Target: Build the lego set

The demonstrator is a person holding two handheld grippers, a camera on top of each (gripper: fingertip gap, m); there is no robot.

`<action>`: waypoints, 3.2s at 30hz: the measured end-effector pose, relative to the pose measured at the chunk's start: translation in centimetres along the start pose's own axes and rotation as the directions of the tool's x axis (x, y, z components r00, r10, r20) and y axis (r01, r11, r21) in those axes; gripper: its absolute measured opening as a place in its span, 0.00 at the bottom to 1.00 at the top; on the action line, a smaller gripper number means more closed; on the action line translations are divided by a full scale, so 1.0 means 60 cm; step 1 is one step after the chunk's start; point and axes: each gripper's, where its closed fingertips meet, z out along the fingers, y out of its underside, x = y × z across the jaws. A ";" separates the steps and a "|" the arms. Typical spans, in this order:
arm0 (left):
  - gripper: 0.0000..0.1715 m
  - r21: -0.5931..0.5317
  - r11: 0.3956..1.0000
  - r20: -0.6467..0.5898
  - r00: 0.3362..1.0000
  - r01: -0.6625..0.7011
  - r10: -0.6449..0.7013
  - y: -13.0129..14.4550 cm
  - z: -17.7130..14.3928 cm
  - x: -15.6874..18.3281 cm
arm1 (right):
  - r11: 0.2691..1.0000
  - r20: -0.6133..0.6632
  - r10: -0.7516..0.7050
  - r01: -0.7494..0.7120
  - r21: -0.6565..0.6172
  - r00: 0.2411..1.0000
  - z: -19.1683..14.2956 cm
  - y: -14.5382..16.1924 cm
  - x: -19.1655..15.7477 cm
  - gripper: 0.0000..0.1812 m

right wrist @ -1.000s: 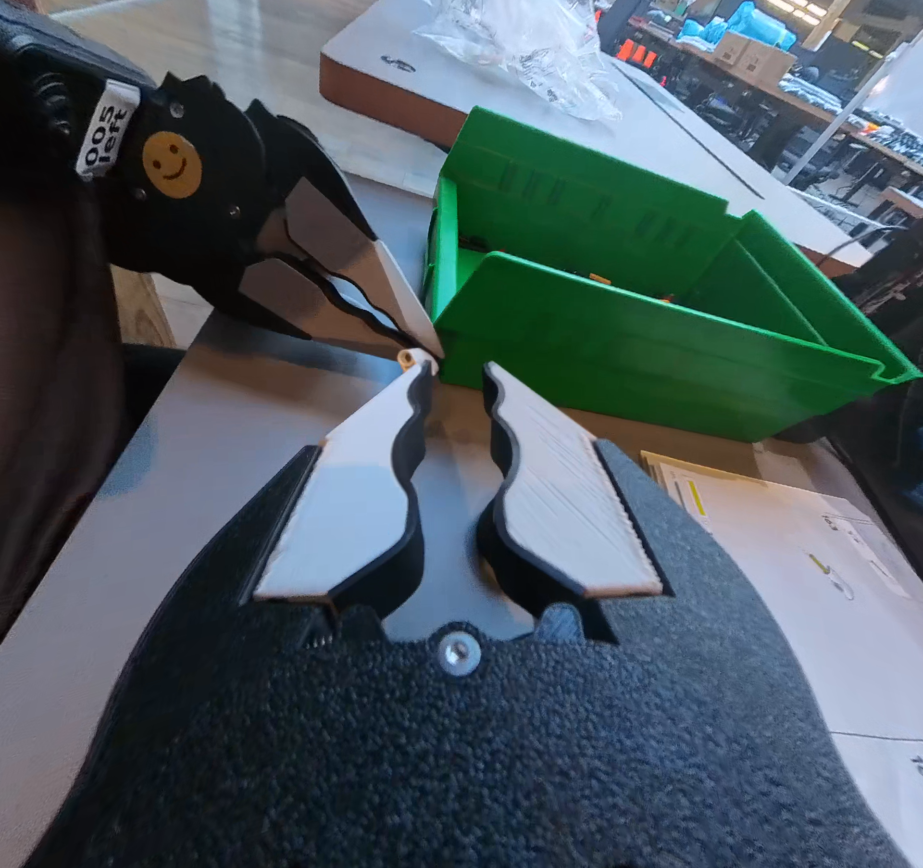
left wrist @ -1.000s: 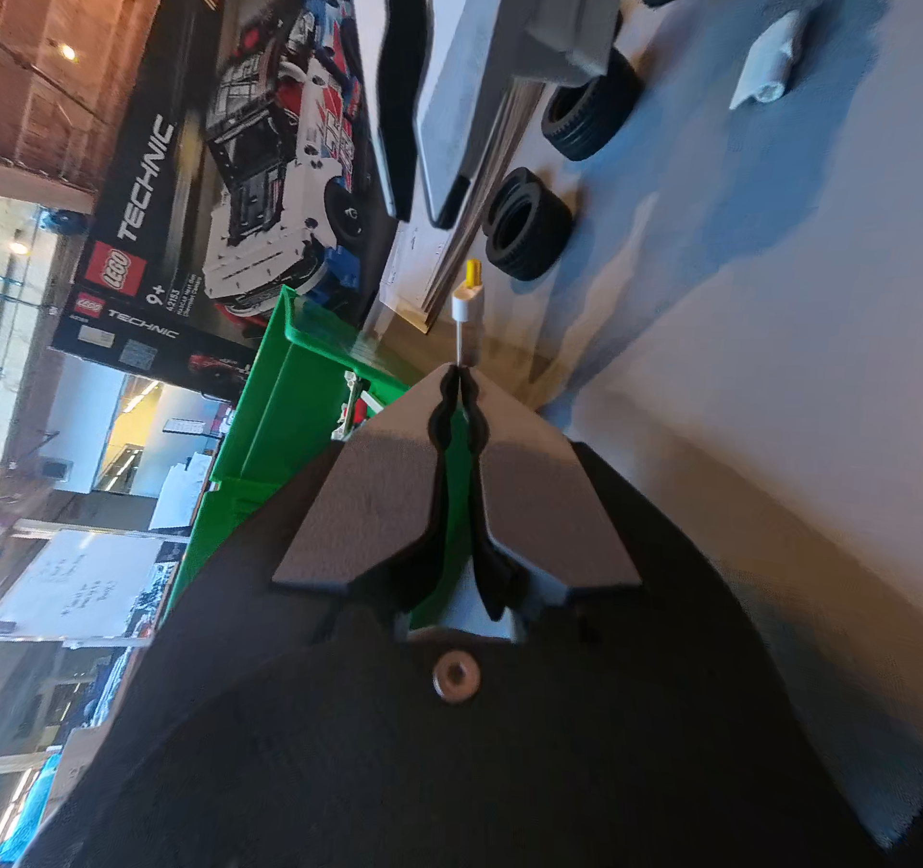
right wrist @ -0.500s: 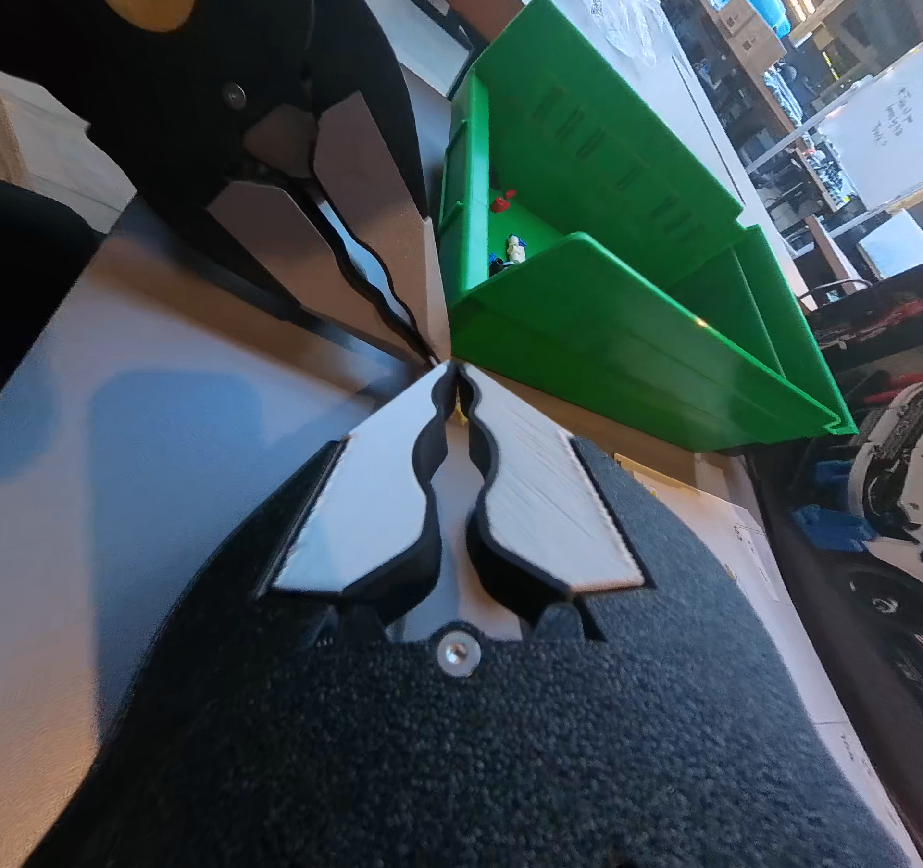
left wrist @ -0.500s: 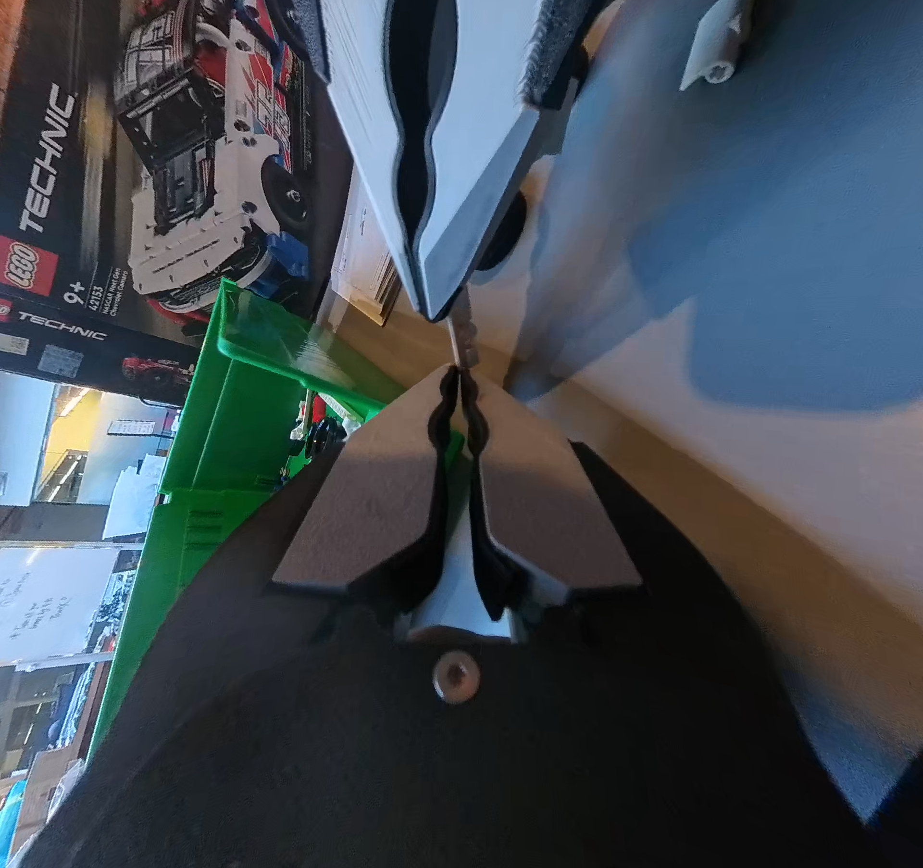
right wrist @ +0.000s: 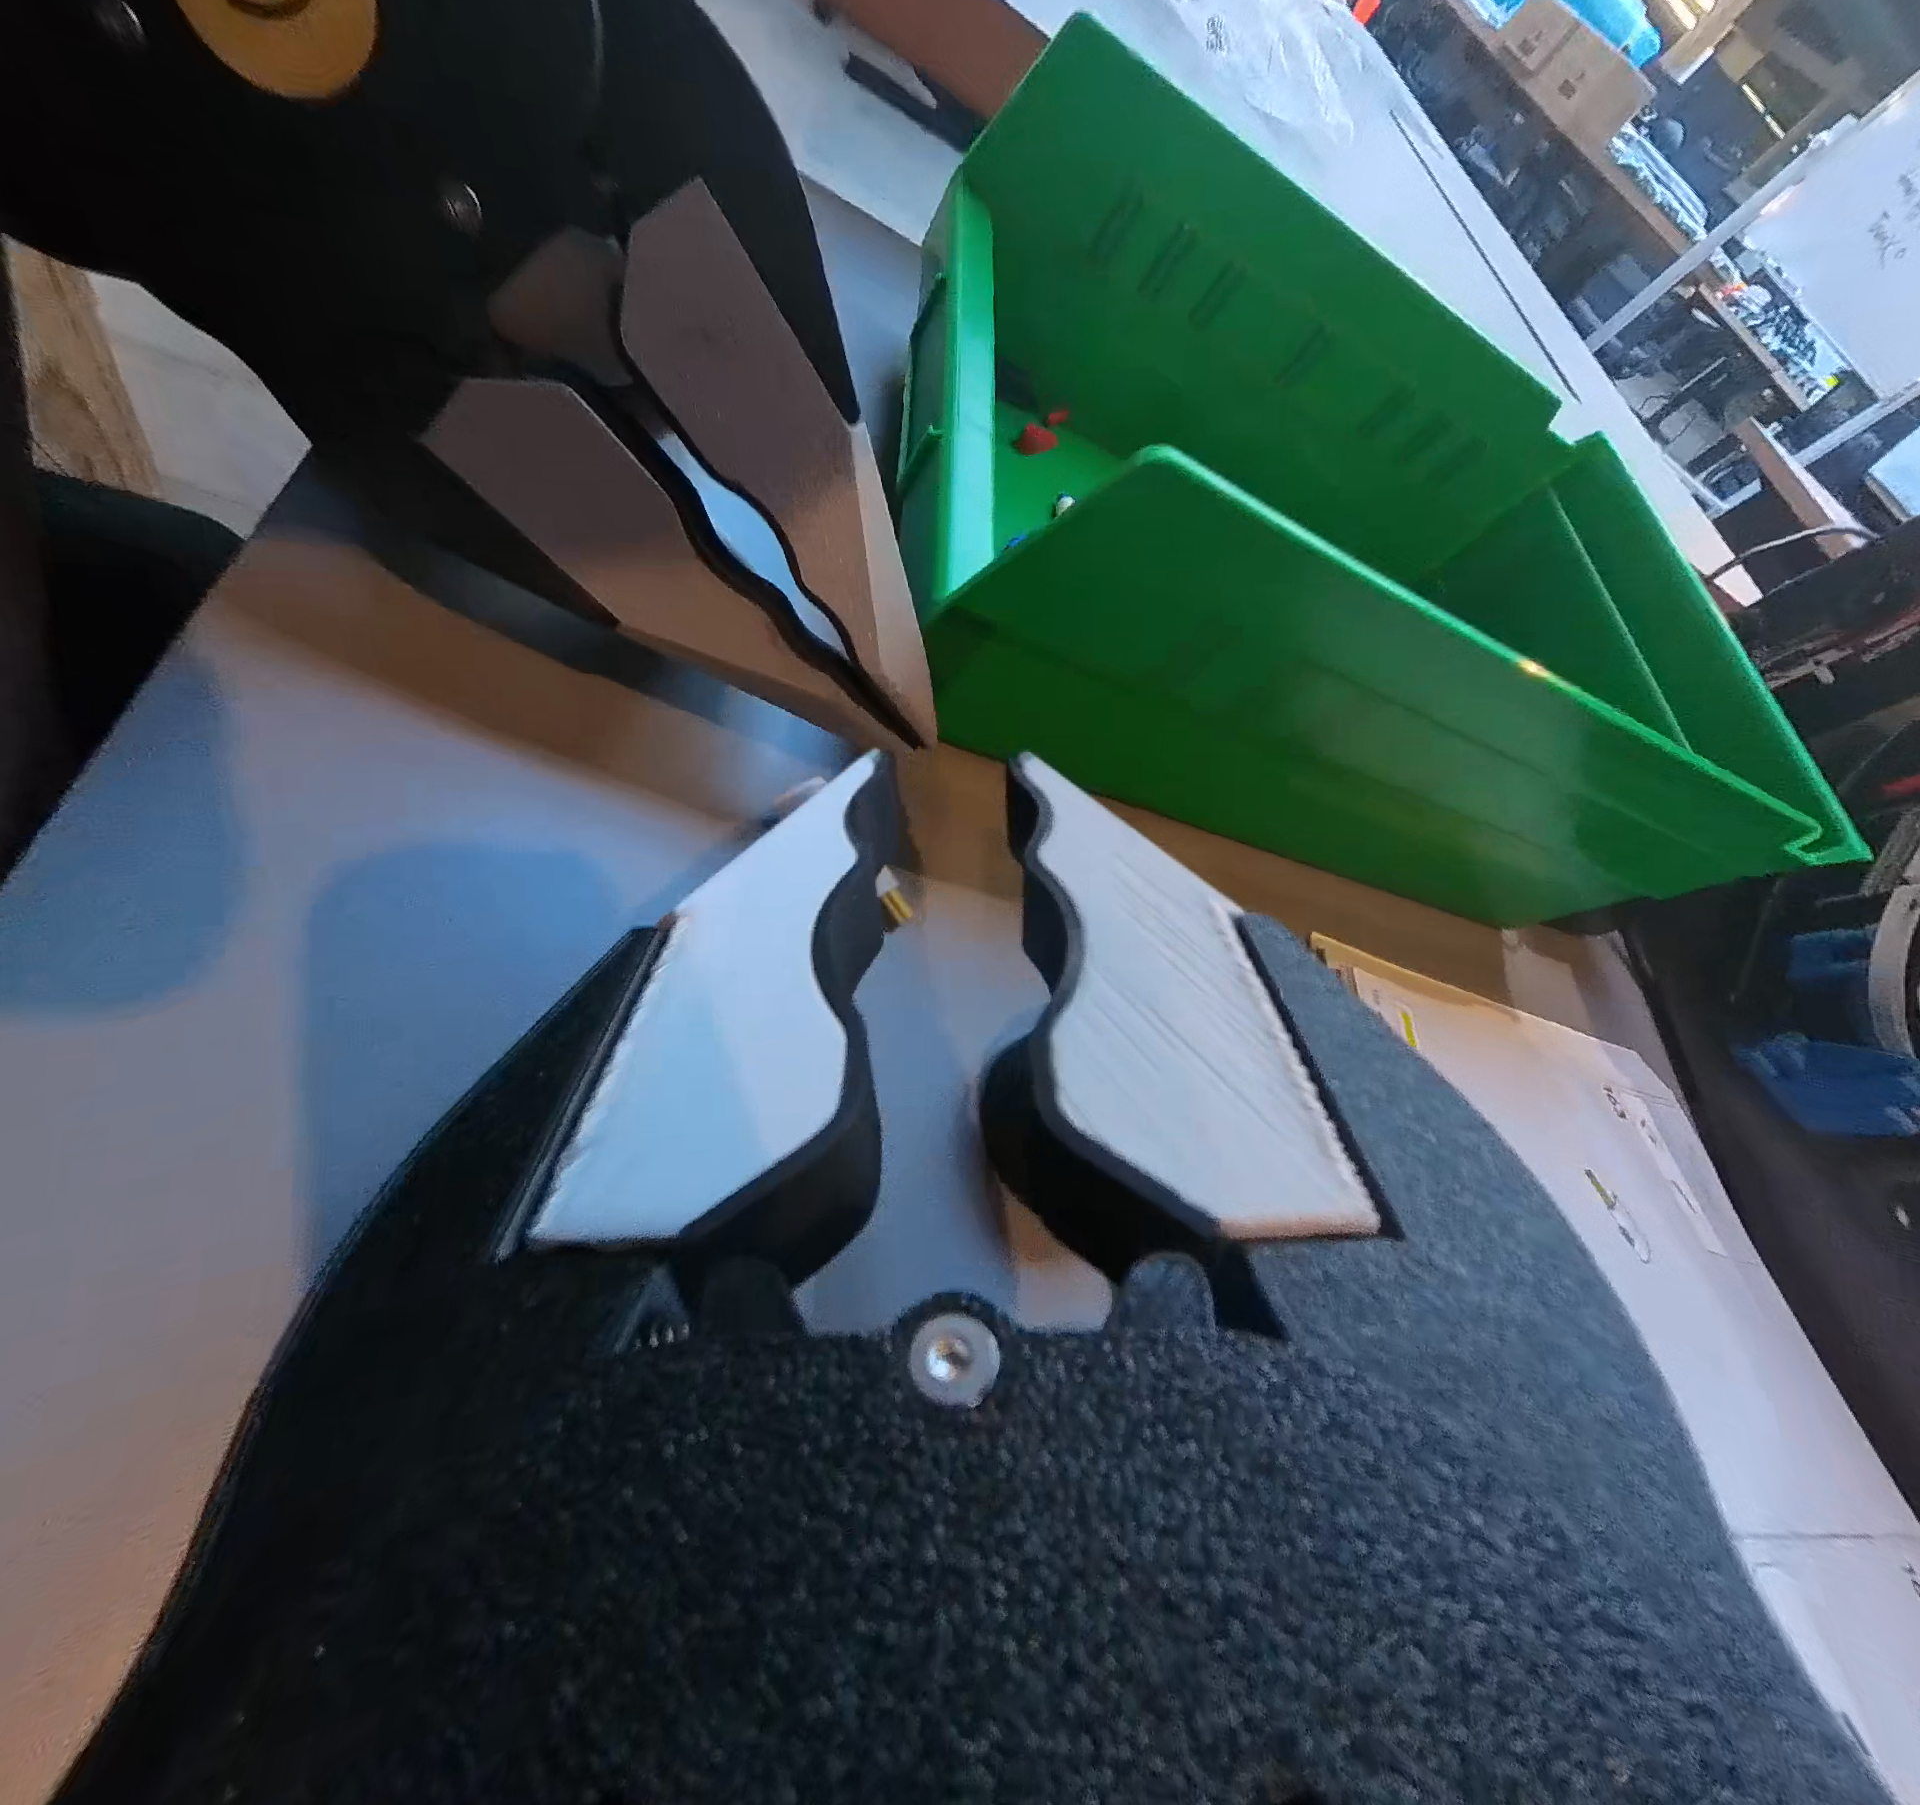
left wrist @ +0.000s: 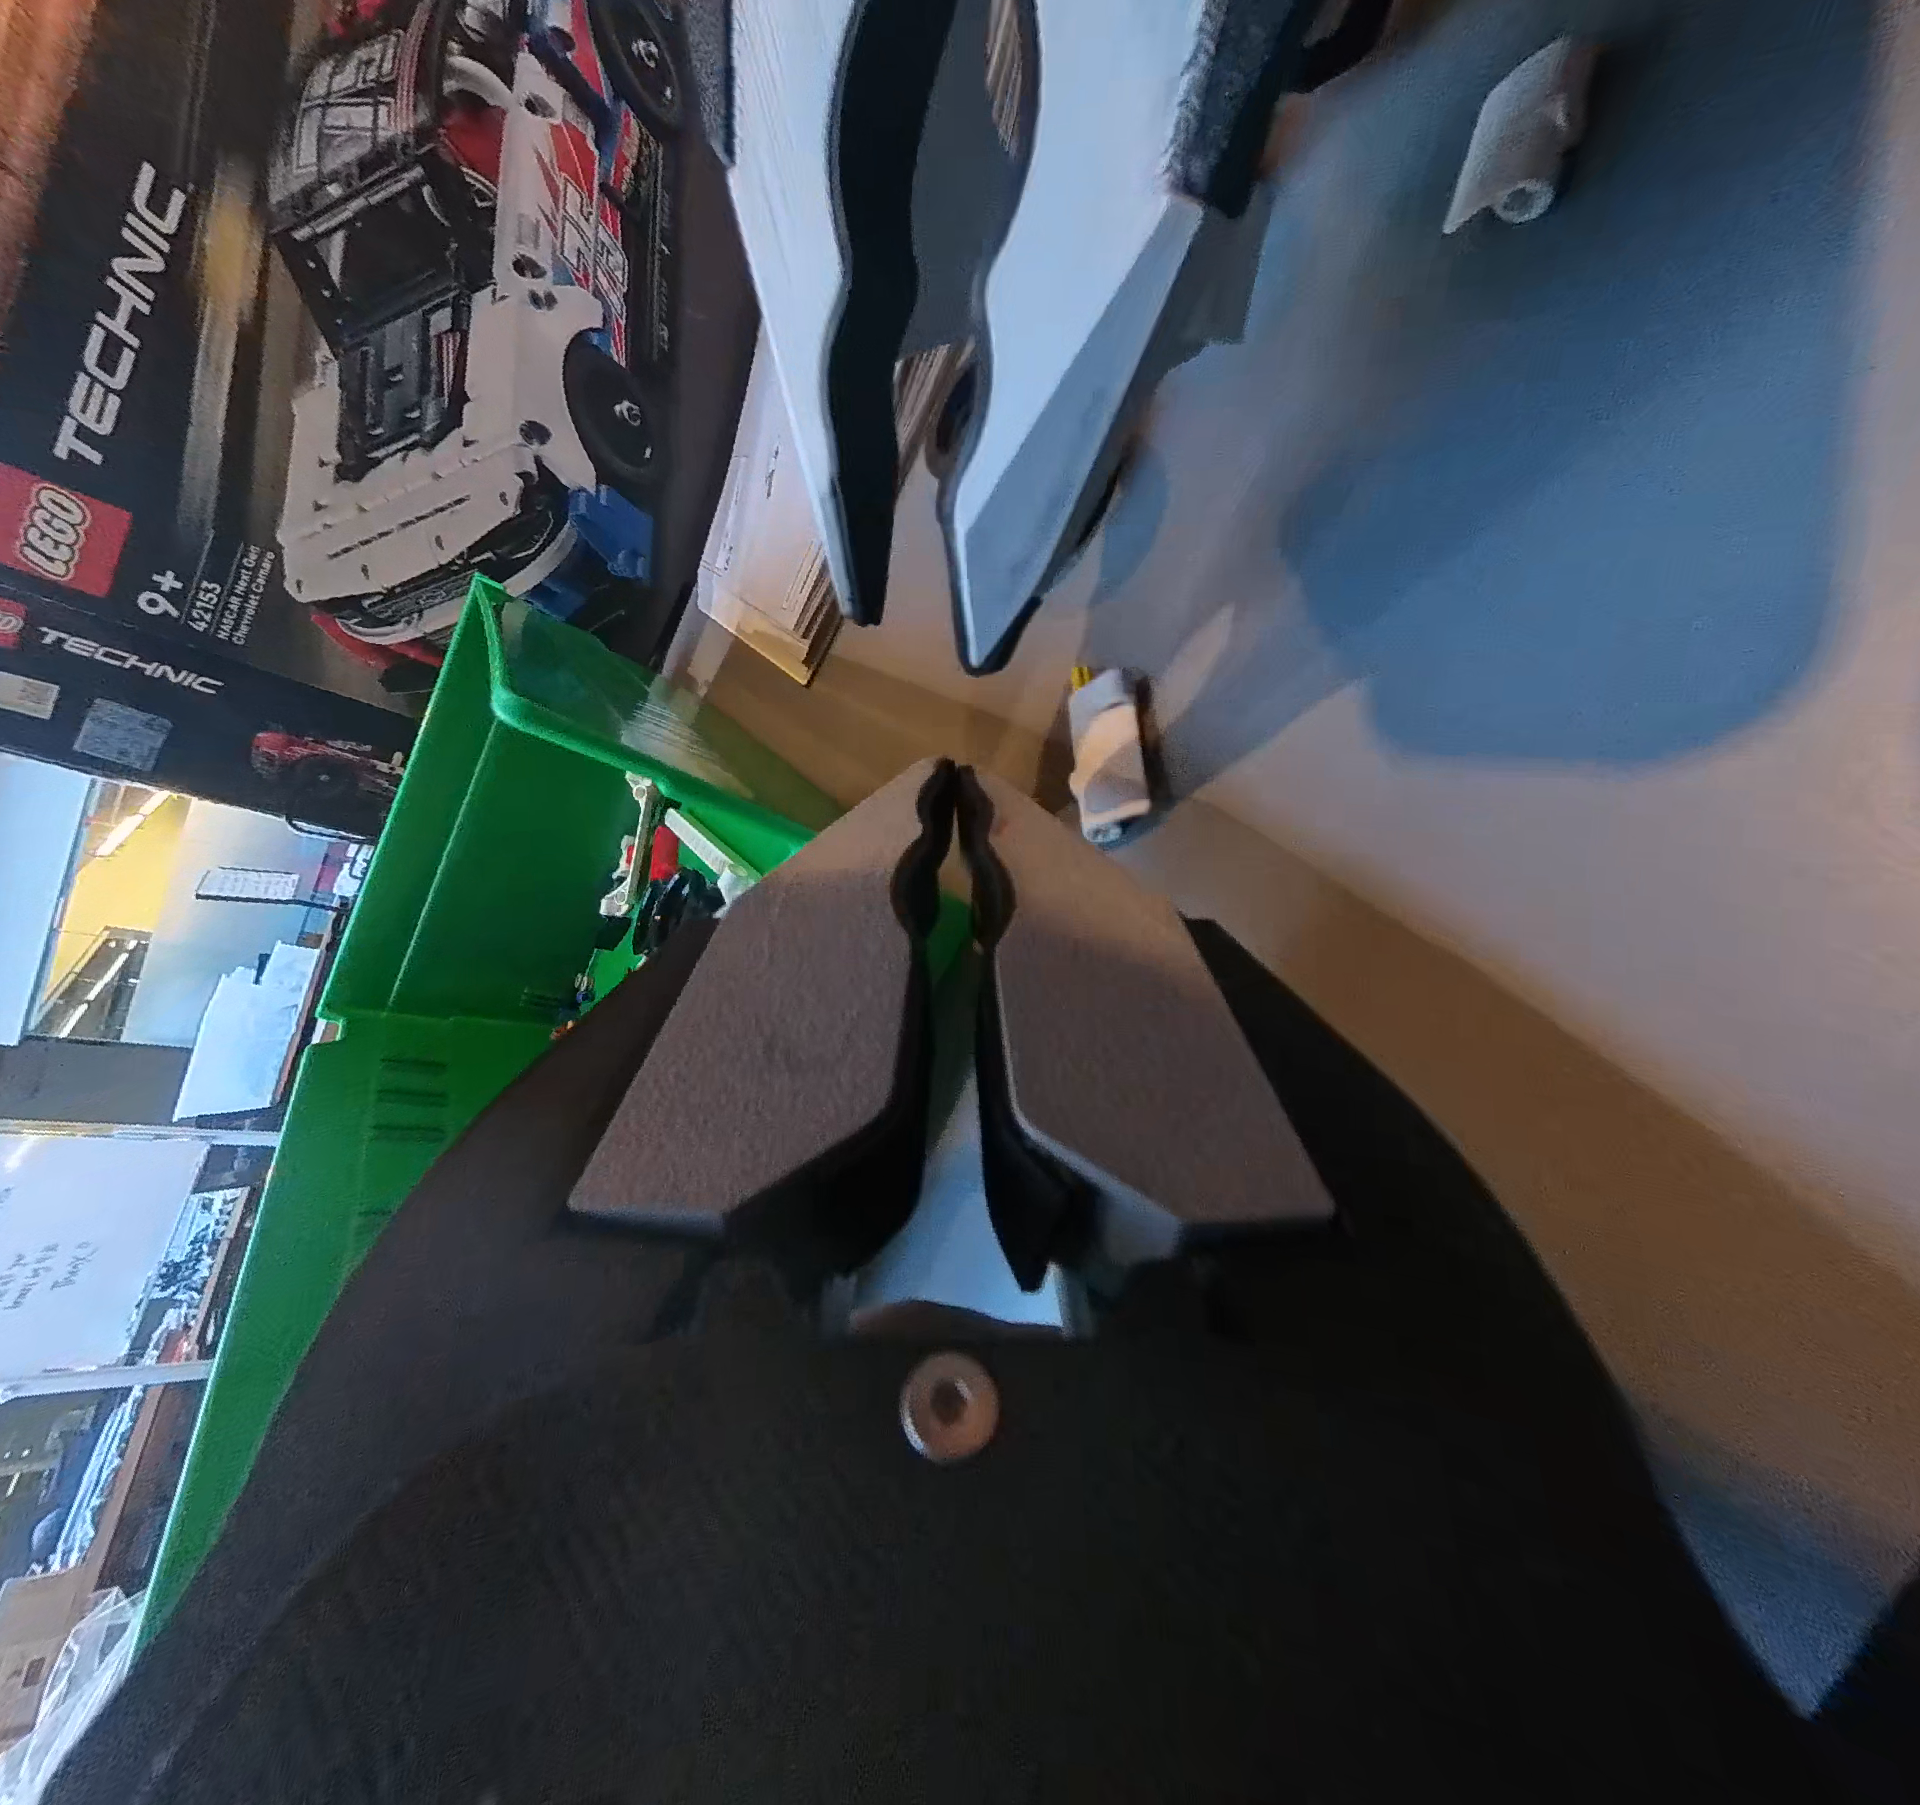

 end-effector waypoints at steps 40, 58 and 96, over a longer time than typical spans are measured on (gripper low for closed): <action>0.00 -0.212 0.896 -0.240 0.868 0.391 -0.435 -0.020 -0.027 0.054 | 0.930 0.029 0.347 -0.340 -0.140 0.937 -0.159 0.099 -0.035 0.17; 0.17 -0.243 0.846 -0.201 0.829 0.474 -0.522 0.004 -0.037 0.059 | 0.932 0.157 0.341 -0.313 -0.181 0.927 -0.169 0.109 -0.063 0.21; 0.05 -0.128 0.717 -0.734 0.421 0.685 -0.533 -0.211 -0.028 0.117 | 0.163 0.565 0.824 -0.932 -0.324 -0.053 -0.196 0.021 -0.059 0.03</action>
